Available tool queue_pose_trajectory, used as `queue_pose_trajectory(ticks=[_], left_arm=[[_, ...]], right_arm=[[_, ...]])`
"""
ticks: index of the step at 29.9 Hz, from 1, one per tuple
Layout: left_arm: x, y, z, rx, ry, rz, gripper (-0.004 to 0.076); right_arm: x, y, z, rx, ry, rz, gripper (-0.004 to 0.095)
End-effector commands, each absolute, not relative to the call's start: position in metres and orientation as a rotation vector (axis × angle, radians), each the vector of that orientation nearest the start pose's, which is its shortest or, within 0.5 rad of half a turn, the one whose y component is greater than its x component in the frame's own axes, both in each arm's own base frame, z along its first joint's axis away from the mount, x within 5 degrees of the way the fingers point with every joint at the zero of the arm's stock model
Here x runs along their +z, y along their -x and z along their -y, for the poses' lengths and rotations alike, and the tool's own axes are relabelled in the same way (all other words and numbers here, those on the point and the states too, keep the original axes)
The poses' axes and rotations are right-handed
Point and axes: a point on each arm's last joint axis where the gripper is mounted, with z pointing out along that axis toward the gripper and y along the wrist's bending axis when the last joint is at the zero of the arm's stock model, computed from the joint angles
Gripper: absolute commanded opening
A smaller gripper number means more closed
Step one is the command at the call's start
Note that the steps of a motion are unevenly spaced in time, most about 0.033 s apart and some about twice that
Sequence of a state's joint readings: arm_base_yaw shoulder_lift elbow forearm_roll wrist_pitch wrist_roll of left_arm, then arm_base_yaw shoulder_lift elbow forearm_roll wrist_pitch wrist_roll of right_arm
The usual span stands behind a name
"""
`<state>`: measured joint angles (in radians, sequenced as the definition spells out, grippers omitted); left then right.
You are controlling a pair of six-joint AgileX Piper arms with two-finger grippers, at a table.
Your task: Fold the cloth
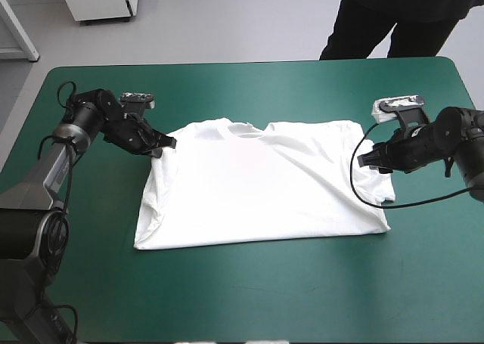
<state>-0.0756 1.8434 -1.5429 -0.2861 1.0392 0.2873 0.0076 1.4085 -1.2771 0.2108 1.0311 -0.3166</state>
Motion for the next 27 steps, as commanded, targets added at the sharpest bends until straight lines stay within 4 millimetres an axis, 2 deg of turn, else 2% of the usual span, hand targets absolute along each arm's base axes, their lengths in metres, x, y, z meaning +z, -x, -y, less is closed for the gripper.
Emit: queue_pose_trajectory(ticks=[1, 7, 13, 18, 20, 23, 27], left_arm=[[0.3, -0.382, 0.073, -0.371, -0.417, -2.647, -0.0016], [0.283, -0.385, 0.096, -0.348, -0.508, -2.679, -0.0016], [0.266, -0.391, 0.096, -0.345, -0.504, -2.724, -0.0016], [0.263, -0.392, 0.096, -0.347, -0.508, -2.73, -0.0015], [0.267, -0.39, 0.097, -0.359, -0.509, -2.73, -0.0015], [0.284, -0.385, 0.097, -0.376, -0.536, -2.714, 0.0], [0.311, -0.38, 0.095, -0.348, -0.575, -2.69, 0.0107]], right_arm=[[0.36, -0.284, -0.02, 0.163, 0.345, -2.507, 0.0473], [0.36, -0.283, -0.02, 0.164, 0.346, -2.511, 0.0473], [0.36, -0.283, -0.02, 0.165, 0.348, -2.515, 0.0473], [0.359, -0.283, -0.02, 0.163, 0.351, -2.517, 0.0473], [0.359, -0.283, -0.02, 0.159, 0.364, -2.514, 0.0473], [0.359, -0.283, -0.02, 0.156, 0.374, -2.513, 0.0473], [0.36, -0.283, -0.02, 0.156, 0.376, -2.51, 0.0474]])
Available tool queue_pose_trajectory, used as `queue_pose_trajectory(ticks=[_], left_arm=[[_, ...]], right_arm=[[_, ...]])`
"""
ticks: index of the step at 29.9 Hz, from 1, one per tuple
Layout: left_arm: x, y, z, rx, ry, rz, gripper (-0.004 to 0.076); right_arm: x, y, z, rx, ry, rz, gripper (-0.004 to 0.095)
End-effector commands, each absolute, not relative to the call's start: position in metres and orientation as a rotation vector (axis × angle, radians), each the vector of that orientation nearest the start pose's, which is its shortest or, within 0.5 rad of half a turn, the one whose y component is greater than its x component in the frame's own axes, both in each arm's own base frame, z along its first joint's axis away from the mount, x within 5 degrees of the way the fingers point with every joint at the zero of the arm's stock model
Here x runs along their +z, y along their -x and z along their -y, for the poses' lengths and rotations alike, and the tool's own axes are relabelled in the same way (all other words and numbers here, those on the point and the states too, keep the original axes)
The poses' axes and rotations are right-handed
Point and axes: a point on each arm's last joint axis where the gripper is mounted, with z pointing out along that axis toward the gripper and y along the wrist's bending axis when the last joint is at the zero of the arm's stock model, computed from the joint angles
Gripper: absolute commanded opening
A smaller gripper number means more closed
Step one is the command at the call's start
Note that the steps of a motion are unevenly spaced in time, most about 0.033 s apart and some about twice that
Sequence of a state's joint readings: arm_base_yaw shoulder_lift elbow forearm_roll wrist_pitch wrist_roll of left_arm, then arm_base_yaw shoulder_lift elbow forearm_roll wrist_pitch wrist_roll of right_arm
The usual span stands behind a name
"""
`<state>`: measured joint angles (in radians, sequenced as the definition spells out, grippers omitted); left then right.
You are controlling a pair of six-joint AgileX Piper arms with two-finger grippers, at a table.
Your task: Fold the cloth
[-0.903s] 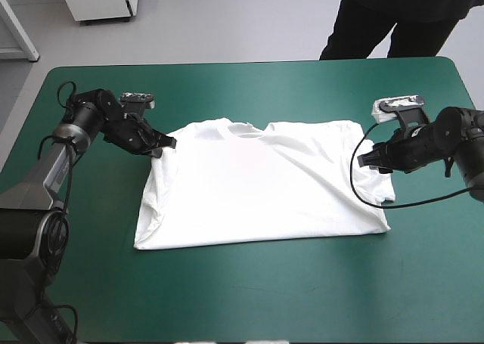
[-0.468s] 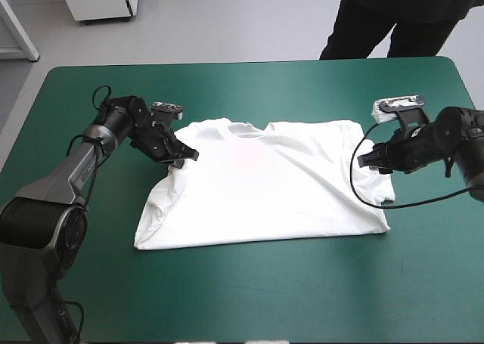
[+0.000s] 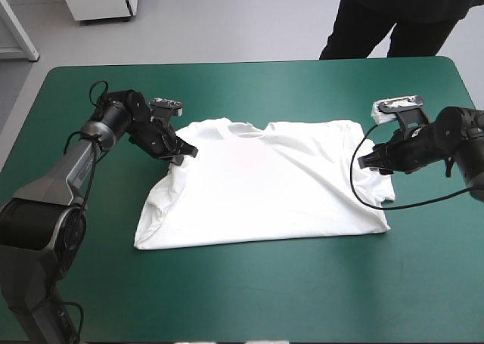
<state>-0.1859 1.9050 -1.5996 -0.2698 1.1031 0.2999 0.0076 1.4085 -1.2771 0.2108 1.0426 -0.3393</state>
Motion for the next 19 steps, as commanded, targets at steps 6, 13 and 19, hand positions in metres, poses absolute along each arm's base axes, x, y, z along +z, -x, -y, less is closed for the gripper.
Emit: queue_pose_trajectory(ticks=[6, 13, 19], left_arm=[[0.335, -0.369, 0.091, -0.312, -0.598, -2.697, 0.0284], [0.381, -0.339, 0.086, -0.307, -0.584, -2.576, 0.0306], [0.424, -0.303, 0.081, -0.333, -0.558, -2.451, 0.0306]], right_arm=[[0.359, -0.283, -0.02, 0.154, 0.381, -2.512, 0.0498], [0.357, -0.292, -0.013, 0.039, 0.389, -2.486, 0.057], [0.336, -0.314, -0.008, -0.022, 0.395, -2.548, 0.057]])
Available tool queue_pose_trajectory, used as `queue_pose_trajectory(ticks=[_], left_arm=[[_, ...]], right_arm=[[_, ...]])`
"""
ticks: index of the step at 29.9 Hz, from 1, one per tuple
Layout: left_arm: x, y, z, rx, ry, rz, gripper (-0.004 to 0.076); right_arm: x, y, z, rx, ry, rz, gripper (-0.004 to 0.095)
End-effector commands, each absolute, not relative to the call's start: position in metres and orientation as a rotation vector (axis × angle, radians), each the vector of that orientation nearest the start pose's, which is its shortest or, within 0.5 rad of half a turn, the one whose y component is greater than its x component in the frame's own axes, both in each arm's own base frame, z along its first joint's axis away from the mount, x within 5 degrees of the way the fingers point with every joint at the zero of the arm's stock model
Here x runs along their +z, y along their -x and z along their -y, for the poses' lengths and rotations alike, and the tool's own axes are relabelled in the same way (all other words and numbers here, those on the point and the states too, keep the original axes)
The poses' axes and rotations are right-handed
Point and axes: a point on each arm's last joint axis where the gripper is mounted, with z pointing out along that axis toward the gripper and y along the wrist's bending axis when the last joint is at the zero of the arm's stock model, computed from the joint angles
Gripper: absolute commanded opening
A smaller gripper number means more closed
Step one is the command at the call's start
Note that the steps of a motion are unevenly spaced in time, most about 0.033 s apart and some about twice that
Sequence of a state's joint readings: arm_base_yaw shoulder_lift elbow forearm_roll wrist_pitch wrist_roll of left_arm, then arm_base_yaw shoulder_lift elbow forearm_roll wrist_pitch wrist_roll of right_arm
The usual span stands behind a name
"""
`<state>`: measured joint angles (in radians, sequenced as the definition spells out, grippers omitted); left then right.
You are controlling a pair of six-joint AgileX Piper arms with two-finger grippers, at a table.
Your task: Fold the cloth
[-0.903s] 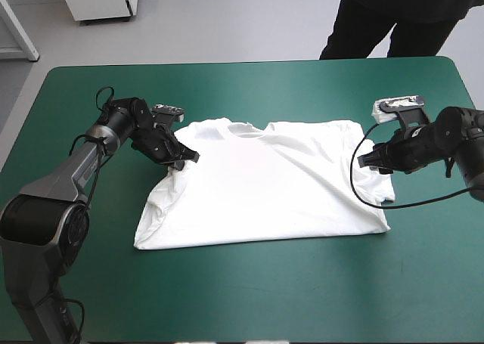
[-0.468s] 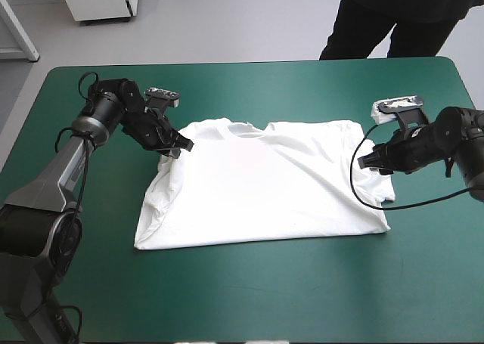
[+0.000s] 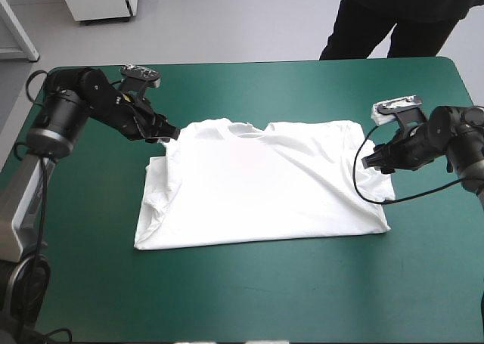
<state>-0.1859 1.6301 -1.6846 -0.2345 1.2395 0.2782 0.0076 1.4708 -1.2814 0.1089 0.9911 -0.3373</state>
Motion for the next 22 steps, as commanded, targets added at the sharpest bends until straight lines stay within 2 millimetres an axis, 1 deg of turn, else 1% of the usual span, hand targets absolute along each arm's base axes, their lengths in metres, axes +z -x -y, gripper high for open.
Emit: queue_pose_trajectory(ticks=[1, 2, 6, 8, 10, 11, 17, 20, 22], left_arm=[[0.429, -0.299, 0.081, -0.334, -0.555, -2.432, 0.0306], [0.436, -0.292, 0.08, -0.336, -0.554, -2.41, 0.0306], [0.45, -0.277, 0.078, -0.346, -0.547, -2.36, 0.0306], [0.456, -0.271, 0.077, -0.344, -0.546, -2.34, 0.0306], [0.459, -0.267, 0.076, -0.348, -0.536, -2.332, 0.0306], [0.46, -0.266, 0.076, -0.352, -0.534, -2.329, 0.0306], [0.463, -0.262, 0.076, -0.357, -0.533, -2.318, 0.0306], [0.463, -0.262, 0.076, -0.357, -0.534, -2.32, 0.0306], [0.463, -0.262, 0.076, -0.357, -0.535, -2.322, 0.0306]], right_arm=[[0.333, -0.32, -0.007, -0.04, 0.391, -2.558, 0.057], [0.33, -0.327, -0.006, -0.053, 0.392, -2.569, 0.057], [0.322, -0.353, -0.005, -0.054, 0.378, -2.602, 0.057], [0.316, -0.364, -0.006, -0.047, 0.376, -2.617, 0.057], [0.31, -0.372, -0.006, -0.041, 0.375, -2.634, 0.0569], [0.304, -0.377, -0.006, -0.04, 0.372, -2.65, 0.0569], [0.274, -0.39, -0.004, -0.03, 0.368, -2.741, 0.0569], [0.264, -0.393, 0.0, -0.024, 0.347, -2.768, 0.0569], [0.262, -0.394, 0.004, -0.026, 0.332, -2.775, 0.0568]])
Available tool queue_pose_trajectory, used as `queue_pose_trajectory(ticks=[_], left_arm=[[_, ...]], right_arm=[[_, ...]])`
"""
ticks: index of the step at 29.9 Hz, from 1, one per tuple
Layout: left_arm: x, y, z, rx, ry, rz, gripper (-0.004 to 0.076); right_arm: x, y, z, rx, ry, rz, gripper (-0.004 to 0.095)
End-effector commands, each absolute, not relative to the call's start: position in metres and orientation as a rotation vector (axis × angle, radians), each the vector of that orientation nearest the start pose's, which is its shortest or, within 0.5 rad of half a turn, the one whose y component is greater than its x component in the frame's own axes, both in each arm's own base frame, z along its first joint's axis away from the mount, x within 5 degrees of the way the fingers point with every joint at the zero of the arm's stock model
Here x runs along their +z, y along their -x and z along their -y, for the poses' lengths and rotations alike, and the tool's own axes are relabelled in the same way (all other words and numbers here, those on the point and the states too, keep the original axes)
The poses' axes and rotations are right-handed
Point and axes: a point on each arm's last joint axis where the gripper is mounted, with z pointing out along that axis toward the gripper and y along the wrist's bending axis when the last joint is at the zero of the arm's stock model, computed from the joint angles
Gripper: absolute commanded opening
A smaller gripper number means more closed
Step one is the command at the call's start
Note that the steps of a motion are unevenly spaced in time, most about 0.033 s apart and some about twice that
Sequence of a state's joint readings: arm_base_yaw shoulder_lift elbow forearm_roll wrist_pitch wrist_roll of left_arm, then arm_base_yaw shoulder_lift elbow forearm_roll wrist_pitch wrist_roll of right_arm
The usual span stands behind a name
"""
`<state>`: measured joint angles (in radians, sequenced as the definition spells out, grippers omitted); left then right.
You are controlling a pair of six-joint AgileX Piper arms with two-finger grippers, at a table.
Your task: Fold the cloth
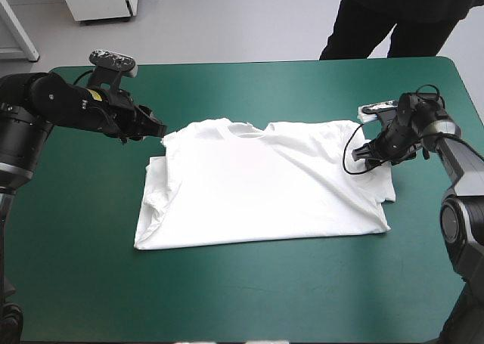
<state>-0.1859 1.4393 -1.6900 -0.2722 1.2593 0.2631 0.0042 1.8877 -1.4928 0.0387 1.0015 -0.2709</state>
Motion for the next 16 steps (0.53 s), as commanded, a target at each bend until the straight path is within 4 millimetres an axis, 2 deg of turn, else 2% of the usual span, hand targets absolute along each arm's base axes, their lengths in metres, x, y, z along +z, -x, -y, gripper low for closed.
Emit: queue_pose_trajectory(ticks=[1, 7, 12, 16], left_arm=[[0.463, -0.262, 0.076, -0.36, -0.535, -2.321, 0.0306], [0.462, -0.262, 0.076, -0.362, -0.537, -2.324, 0.0306], [0.462, -0.261, 0.076, -0.362, -0.544, -2.33, 0.0305], [0.462, -0.261, 0.077, -0.38, -0.544, -2.327, 0.0305]], right_arm=[[0.26, -0.394, 0.006, -0.023, 0.323, -2.78, 0.0568], [0.252, -0.397, 0.015, 0.004, 0.276, -2.804, 0.0568], [0.241, -0.399, 0.013, 0.067, 0.262, -2.839, 0.0563], [0.231, -0.401, 0.011, 0.118, 0.251, -2.878, 0.0435]])
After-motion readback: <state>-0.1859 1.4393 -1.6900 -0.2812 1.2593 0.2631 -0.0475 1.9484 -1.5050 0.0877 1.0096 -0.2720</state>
